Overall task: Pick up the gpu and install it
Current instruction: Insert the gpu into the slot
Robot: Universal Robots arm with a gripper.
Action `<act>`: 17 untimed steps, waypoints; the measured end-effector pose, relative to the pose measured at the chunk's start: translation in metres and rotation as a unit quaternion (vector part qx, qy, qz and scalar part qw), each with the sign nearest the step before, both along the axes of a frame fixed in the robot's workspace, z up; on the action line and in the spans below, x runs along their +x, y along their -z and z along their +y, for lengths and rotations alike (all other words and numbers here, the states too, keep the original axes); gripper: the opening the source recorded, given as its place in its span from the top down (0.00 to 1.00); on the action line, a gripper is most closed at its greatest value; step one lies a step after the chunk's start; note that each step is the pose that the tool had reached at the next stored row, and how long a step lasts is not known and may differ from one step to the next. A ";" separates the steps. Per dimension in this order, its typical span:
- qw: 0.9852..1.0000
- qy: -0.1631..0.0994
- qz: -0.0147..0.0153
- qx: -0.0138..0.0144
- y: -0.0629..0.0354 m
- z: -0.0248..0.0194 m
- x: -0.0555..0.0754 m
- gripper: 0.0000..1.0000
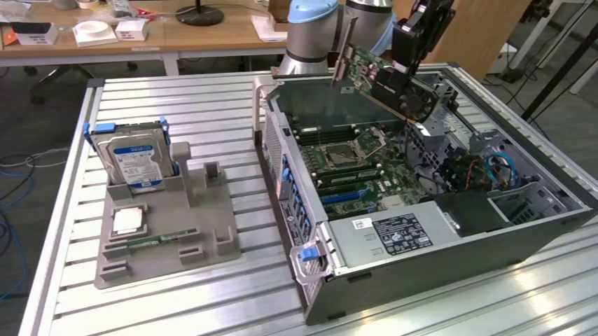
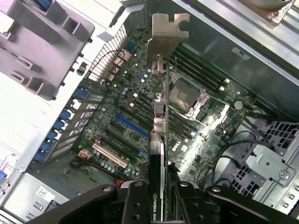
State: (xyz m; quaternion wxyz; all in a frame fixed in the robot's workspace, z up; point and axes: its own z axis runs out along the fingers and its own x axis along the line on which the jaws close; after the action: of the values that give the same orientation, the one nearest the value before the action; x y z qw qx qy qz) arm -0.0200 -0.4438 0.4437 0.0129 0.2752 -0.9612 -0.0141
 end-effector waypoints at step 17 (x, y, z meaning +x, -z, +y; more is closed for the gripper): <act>1.000 -0.020 0.000 0.000 0.0000 0.0000 0.000 0.74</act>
State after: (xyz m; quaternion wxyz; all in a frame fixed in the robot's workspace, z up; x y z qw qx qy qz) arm -0.0200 -0.4438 0.4437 0.0132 0.2946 -0.9554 -0.0138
